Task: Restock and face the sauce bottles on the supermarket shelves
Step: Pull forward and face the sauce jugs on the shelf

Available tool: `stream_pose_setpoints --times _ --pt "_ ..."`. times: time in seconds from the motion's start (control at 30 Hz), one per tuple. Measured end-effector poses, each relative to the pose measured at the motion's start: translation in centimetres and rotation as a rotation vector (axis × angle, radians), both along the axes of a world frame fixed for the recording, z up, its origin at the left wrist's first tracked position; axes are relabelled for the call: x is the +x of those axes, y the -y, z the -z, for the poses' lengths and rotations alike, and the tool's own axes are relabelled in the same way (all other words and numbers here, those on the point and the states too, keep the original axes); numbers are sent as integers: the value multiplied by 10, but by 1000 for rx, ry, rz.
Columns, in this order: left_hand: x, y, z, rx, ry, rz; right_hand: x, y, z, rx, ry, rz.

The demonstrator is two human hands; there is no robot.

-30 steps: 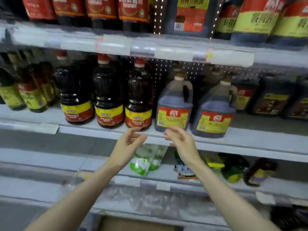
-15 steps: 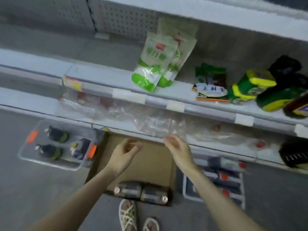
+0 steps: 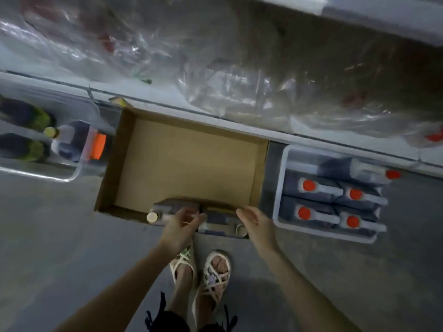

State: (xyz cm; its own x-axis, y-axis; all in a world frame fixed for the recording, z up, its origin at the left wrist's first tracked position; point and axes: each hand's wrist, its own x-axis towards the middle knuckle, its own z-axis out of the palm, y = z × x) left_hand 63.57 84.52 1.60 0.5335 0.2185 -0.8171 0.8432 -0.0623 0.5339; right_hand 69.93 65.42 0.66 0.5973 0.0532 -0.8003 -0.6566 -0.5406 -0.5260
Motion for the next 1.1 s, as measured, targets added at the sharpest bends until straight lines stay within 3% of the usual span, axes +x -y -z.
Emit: stream_pose_setpoints --times 0.1,0.17,0.43,1.0,1.1 --pt "-8 6 11 10 -24 30 -10 10 10 -55 12 44" --pt "-22 19 74 16 -62 108 -38 21 73 -75 -53 74" --pt "-7 25 110 64 -58 263 -66 24 116 -82 -49 164" --pt "51 24 125 174 105 837 -39 13 140 43 106 288" --pt "62 22 139 253 20 975 -24 11 149 63 115 276"
